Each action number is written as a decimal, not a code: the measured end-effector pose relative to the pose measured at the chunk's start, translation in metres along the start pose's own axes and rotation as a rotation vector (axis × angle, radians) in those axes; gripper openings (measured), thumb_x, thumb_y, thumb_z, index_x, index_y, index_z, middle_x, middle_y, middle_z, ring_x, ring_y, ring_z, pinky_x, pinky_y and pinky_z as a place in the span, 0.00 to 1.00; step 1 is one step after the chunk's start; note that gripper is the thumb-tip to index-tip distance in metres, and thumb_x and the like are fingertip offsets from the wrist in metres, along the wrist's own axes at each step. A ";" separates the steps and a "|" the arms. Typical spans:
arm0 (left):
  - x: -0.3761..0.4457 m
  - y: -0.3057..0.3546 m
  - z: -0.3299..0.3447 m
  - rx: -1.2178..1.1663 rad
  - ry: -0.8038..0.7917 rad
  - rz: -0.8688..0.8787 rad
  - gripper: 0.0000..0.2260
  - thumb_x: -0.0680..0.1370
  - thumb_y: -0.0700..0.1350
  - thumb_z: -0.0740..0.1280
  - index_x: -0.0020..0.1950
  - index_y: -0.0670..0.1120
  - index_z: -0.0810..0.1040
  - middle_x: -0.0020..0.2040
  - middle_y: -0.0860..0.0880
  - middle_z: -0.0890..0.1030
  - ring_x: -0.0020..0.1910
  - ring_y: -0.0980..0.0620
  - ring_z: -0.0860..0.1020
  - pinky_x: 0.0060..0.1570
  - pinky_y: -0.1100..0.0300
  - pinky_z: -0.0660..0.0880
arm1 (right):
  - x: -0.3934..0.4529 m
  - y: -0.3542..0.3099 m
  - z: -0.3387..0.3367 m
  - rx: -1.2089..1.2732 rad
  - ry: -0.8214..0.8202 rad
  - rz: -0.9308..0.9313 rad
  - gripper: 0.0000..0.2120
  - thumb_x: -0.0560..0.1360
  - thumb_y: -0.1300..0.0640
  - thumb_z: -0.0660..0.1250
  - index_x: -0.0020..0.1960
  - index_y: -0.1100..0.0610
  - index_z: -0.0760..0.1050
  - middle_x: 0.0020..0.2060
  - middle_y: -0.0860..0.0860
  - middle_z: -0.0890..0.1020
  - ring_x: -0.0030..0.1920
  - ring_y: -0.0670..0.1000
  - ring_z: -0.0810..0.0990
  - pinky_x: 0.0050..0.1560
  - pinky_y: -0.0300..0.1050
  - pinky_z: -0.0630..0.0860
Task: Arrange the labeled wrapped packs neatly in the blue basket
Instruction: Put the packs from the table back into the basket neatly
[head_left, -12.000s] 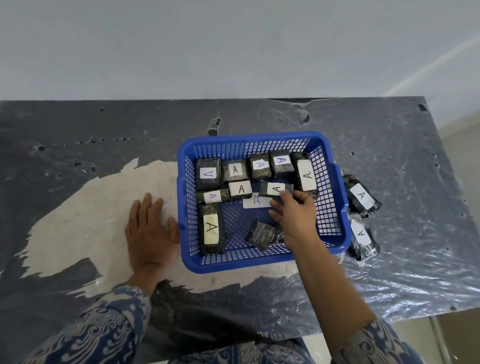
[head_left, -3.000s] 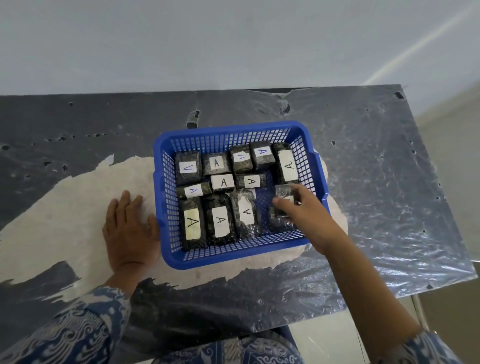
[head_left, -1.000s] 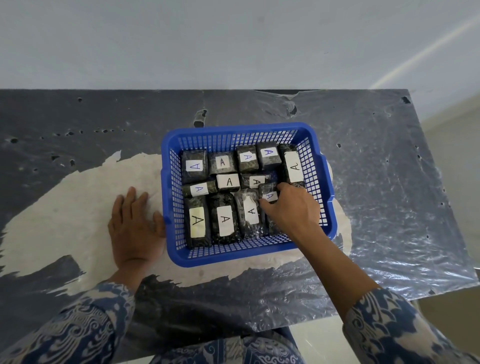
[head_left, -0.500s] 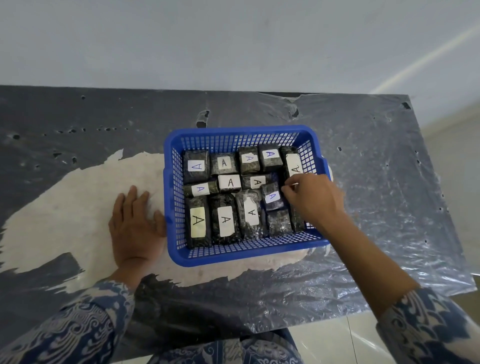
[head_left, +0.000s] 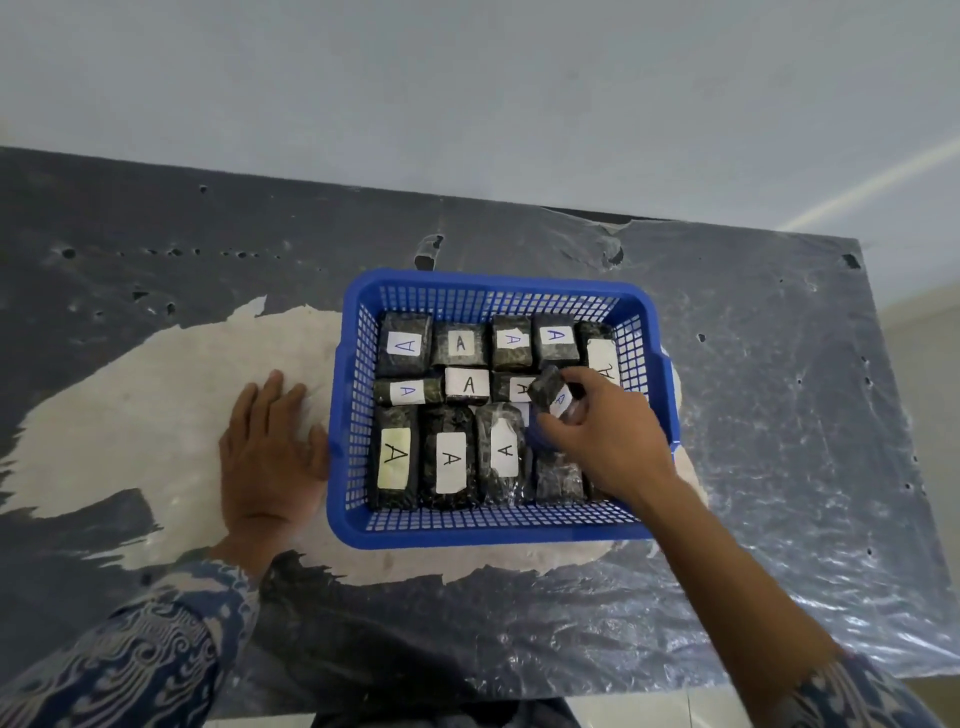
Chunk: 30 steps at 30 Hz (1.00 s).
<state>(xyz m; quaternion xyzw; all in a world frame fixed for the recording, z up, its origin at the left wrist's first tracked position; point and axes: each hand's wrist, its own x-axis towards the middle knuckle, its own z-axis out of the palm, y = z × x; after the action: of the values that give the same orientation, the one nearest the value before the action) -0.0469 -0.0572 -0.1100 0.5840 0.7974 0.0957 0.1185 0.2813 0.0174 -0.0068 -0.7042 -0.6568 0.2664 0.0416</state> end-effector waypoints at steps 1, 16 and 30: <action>0.001 -0.001 0.001 0.005 -0.006 0.004 0.27 0.78 0.55 0.58 0.73 0.42 0.70 0.78 0.42 0.66 0.79 0.41 0.60 0.74 0.40 0.63 | 0.002 0.001 -0.005 -0.053 -0.028 -0.084 0.26 0.74 0.44 0.70 0.70 0.45 0.70 0.31 0.43 0.82 0.33 0.44 0.80 0.30 0.43 0.76; 0.000 -0.004 0.002 -0.012 -0.001 -0.013 0.27 0.78 0.54 0.58 0.74 0.43 0.68 0.78 0.43 0.65 0.79 0.42 0.59 0.74 0.40 0.61 | 0.006 0.003 0.018 -0.581 -0.144 -0.246 0.24 0.76 0.62 0.66 0.71 0.49 0.70 0.42 0.55 0.83 0.39 0.59 0.82 0.33 0.46 0.72; -0.001 -0.003 0.003 0.001 0.017 0.001 0.27 0.78 0.55 0.57 0.74 0.43 0.68 0.78 0.42 0.66 0.78 0.41 0.60 0.74 0.40 0.61 | -0.024 0.043 -0.018 -0.369 0.062 -0.148 0.08 0.78 0.50 0.64 0.52 0.46 0.81 0.43 0.48 0.85 0.34 0.51 0.77 0.30 0.41 0.68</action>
<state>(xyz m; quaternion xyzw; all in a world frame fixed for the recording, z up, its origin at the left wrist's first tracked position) -0.0480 -0.0586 -0.1137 0.5838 0.7980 0.1001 0.1112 0.3279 -0.0063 -0.0015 -0.6575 -0.7429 0.1160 -0.0485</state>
